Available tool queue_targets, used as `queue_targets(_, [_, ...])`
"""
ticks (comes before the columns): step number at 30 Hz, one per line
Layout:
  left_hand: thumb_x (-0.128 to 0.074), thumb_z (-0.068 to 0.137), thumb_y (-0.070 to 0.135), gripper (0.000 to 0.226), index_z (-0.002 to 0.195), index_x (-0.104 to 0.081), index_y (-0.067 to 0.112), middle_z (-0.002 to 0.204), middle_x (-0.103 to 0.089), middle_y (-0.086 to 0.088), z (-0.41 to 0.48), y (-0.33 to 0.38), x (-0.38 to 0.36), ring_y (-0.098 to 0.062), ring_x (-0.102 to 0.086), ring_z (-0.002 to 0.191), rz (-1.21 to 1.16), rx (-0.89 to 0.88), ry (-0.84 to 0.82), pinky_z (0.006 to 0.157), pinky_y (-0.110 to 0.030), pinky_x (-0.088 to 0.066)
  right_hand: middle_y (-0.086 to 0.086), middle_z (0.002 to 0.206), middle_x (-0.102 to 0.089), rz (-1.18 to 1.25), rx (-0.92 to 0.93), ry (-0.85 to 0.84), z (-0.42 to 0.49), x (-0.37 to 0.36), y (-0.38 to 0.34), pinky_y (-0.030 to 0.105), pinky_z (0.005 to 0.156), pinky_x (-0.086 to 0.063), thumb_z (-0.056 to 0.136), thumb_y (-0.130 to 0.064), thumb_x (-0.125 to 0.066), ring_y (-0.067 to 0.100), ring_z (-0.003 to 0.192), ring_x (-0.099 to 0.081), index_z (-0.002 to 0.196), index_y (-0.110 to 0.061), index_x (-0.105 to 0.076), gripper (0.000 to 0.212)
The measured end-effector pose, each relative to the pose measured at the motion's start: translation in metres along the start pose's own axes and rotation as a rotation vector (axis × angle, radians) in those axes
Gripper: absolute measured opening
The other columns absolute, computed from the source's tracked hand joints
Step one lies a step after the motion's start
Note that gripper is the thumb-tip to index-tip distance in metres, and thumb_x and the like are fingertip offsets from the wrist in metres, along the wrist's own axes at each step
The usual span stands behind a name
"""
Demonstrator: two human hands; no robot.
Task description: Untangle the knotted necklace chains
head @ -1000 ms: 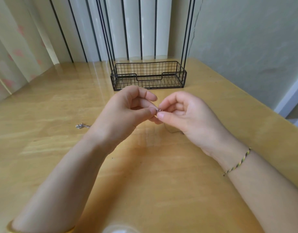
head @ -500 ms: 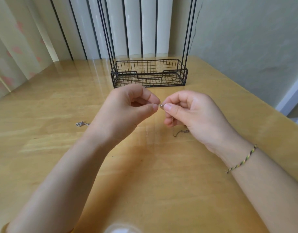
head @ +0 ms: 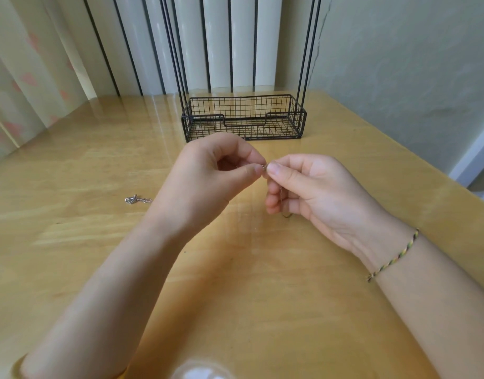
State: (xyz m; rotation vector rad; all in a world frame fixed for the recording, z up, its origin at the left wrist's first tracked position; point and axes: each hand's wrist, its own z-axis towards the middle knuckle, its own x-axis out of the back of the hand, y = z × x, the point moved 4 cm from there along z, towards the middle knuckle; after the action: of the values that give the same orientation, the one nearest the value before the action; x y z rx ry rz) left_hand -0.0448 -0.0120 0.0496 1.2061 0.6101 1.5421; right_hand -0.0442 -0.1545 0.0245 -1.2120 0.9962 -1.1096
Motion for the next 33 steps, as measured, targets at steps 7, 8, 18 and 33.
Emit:
queue_targets(7, [-0.066, 0.084, 0.009, 0.009, 0.077, -0.067, 0.015, 0.067, -0.061, 0.011, -0.001, 0.006, -0.002, 0.003, -0.050, 0.057, 0.165, -0.070, 0.034, 0.054, -0.007, -0.037, 0.005, 0.068, -0.056, -0.017, -0.012, -0.017, 0.000, -0.001, -0.001, 0.028, 0.059, -0.052, 0.094, -0.011, -0.054, 0.015, 0.059, -0.059, 0.081, -0.007, -0.063, 0.016])
queue_targets(8, [-0.066, 0.084, 0.009, 0.010, 0.077, -0.066, 0.016, 0.066, -0.060, 0.012, -0.002, 0.008, -0.002, 0.003, -0.051, 0.058, 0.201, -0.088, 0.039, 0.055, -0.007, -0.037, 0.004, 0.067, -0.057, -0.033, -0.010, -0.006, 0.001, -0.001, -0.001, 0.029, 0.059, -0.051, 0.093, -0.011, -0.055, 0.015, 0.059, -0.059, 0.081, -0.007, -0.063, 0.015])
queue_targets(18, [-0.068, 0.082, 0.008, 0.008, 0.080, -0.066, 0.016, 0.074, -0.056, 0.011, -0.003, 0.011, -0.007, -0.002, -0.049, 0.080, 0.455, -0.260, 0.082, 0.067, -0.005, -0.037, 0.003, 0.062, -0.056, -0.064, -0.040, 0.027, 0.001, 0.001, -0.002, 0.028, 0.054, -0.048, 0.090, -0.004, -0.055, 0.014, 0.054, -0.055, 0.079, -0.005, -0.063, 0.013])
queue_targets(33, [-0.068, 0.085, 0.008, 0.016, 0.084, -0.071, 0.024, 0.075, -0.068, 0.010, 0.000, 0.007, -0.003, -0.003, -0.061, 0.068, 0.197, -0.120, 0.048, 0.061, -0.013, -0.046, 0.003, 0.062, -0.055, 0.204, -0.133, 0.018, 0.002, -0.001, 0.001, 0.022, 0.049, -0.049, 0.090, -0.001, -0.054, 0.010, 0.050, -0.053, 0.084, -0.002, -0.060, 0.009])
